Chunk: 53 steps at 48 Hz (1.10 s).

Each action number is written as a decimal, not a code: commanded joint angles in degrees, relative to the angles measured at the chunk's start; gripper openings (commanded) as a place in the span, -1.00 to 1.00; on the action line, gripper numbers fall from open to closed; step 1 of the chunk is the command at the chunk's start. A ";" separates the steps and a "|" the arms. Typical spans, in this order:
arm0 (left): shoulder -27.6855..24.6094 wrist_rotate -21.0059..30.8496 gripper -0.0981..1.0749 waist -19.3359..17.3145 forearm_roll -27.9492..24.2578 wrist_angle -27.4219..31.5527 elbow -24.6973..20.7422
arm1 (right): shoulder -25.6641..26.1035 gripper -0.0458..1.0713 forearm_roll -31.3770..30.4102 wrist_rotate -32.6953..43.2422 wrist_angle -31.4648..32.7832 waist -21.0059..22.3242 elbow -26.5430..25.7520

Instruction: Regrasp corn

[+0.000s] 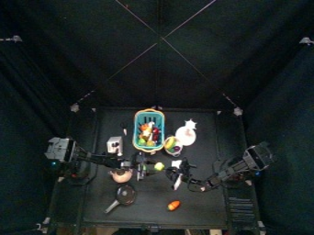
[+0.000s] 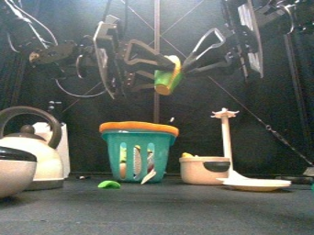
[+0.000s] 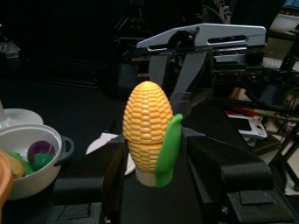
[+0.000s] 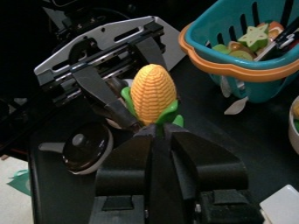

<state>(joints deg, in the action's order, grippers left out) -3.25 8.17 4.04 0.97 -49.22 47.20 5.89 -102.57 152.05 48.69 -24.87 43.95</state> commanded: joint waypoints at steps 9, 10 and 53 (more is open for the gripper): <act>0.44 -0.09 0.33 0.35 -0.26 -0.62 -1.85 | 1.32 0.40 0.18 -0.18 0.44 0.62 -0.88; 0.44 -0.09 0.33 0.44 -0.26 -0.70 -1.85 | 1.32 0.40 0.35 -0.18 0.53 0.62 -0.79; 0.44 -0.09 0.33 0.70 -0.44 -0.62 -2.37 | 1.23 0.15 4.48 -0.35 2.11 2.55 0.00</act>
<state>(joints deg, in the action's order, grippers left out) -3.34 7.91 4.13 0.88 -49.22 46.58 5.98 -98.96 151.61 49.48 -23.73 44.30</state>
